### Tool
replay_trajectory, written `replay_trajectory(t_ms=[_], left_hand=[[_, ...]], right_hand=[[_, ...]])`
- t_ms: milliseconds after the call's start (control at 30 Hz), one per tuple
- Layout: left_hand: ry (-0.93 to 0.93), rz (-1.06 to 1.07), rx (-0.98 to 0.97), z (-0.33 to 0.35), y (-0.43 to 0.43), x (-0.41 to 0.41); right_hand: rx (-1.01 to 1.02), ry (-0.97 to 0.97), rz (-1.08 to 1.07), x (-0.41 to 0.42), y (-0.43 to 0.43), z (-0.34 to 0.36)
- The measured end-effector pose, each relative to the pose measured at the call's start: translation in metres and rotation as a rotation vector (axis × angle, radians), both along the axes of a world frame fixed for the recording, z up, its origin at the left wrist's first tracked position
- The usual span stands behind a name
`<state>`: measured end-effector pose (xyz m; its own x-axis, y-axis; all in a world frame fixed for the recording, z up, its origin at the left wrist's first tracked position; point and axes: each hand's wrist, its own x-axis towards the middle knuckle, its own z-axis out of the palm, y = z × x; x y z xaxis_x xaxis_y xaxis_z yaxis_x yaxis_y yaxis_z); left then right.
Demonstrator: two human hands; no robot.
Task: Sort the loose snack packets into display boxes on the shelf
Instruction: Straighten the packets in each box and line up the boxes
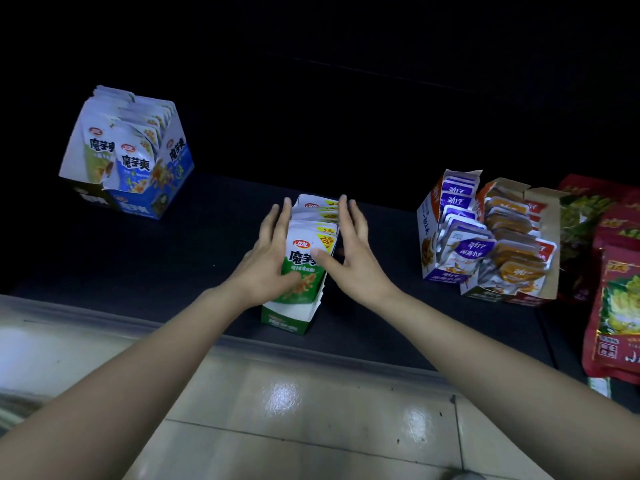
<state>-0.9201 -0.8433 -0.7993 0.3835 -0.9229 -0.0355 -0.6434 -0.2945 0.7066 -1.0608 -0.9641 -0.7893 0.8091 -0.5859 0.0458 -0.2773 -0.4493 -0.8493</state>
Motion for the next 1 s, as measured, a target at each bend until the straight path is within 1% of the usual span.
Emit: replay_trajectory(t_ms=[100, 233, 300, 400, 467, 567, 700, 833, 900, 967, 1000], left_hand=[[-0.033, 0.015, -0.024, 0.003, 0.001, 0.000], [0.005, 0.022, -0.002, 0.002, -0.003, 0.002], [0.007, 0.039, 0.017, 0.004, -0.007, 0.001], [-0.053, 0.050, 0.041, 0.006, -0.008, -0.002], [-0.082, 0.071, 0.014, 0.005, -0.006, -0.005], [-0.039, 0.156, -0.046, 0.002, -0.001, -0.006], [0.005, 0.222, -0.041, -0.002, 0.003, -0.005], [-0.082, 0.246, 0.002, 0.004, -0.011, -0.012], [-0.121, 0.249, 0.034, 0.007, -0.014, -0.009], [-0.113, 0.221, 0.050, 0.006, -0.011, -0.004], [-0.093, 0.209, 0.059, 0.004, -0.007, -0.002]], right_hand=[[0.046, -0.055, -0.073, -0.004, -0.006, -0.003], [0.151, -0.070, 0.001, -0.002, -0.007, -0.004], [0.150, -0.060, 0.017, 0.004, -0.012, -0.003], [0.188, -0.023, 0.044, 0.010, -0.022, -0.001], [0.238, -0.032, 0.033, 0.008, -0.025, -0.001], [0.254, -0.023, 0.014, -0.001, -0.020, -0.009], [0.217, 0.107, 0.046, -0.007, -0.014, -0.018], [0.172, 0.202, 0.130, 0.002, -0.007, -0.011], [0.184, 0.249, 0.162, 0.002, -0.007, -0.010], [0.209, 0.302, 0.164, 0.001, -0.006, -0.011], [0.279, 0.321, 0.147, -0.001, -0.005, -0.011]])
